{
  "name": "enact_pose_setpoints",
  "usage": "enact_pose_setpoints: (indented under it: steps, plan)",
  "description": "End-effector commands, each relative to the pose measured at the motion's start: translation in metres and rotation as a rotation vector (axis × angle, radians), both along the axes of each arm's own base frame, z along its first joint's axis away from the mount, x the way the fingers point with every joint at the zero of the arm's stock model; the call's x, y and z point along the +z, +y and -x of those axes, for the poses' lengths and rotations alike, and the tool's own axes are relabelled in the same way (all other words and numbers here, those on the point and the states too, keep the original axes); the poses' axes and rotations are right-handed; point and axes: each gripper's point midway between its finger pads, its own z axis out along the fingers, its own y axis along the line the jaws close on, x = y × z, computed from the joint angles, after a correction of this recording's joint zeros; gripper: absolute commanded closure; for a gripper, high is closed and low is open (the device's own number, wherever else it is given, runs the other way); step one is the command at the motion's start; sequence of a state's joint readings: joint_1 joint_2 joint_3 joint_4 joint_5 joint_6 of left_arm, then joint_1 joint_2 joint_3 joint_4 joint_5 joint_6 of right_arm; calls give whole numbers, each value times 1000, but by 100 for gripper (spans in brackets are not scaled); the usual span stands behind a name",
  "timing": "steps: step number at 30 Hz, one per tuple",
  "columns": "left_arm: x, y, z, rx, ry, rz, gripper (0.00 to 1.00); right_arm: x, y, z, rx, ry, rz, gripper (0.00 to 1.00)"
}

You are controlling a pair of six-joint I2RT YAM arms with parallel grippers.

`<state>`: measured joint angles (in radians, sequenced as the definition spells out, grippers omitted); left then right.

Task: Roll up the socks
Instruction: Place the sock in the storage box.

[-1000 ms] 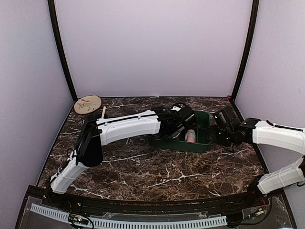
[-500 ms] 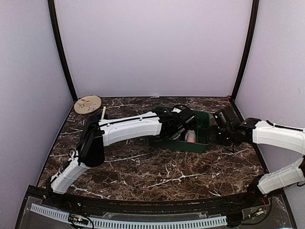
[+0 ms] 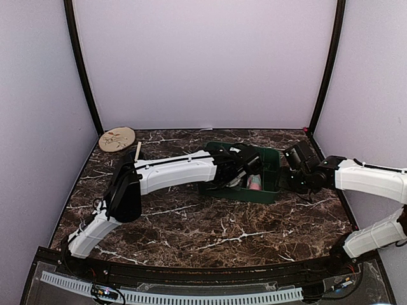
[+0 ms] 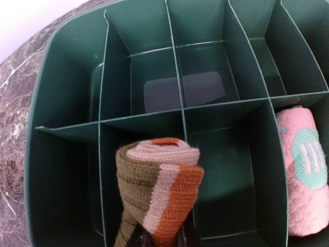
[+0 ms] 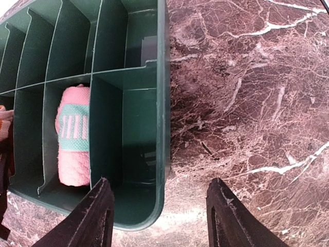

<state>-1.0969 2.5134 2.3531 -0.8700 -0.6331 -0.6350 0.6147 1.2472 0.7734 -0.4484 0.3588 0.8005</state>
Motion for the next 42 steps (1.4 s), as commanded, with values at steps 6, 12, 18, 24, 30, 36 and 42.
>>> enact_pose_setpoints:
  steps: [6,12,18,24,30,36,42]
  plan:
    - [-6,8,-2,86,79,87,100,14,1,-10,-3,-38,-16,43]
    - [-5,10,-9,126,125,156,100,18,3,-12,-4,-46,-25,43]
    - [-6,17,-13,165,180,207,100,20,6,-15,-5,-51,-40,43]
    - [-11,25,-19,192,240,246,100,21,9,-19,-9,-55,-51,43]
    - [-17,26,-24,192,295,281,100,22,10,-22,-11,-57,-44,43]
    - [-20,23,-27,168,331,309,98,21,11,-25,-13,-57,-37,43]
    - [-30,14,-25,133,370,327,95,18,14,-29,-12,-55,-41,43]
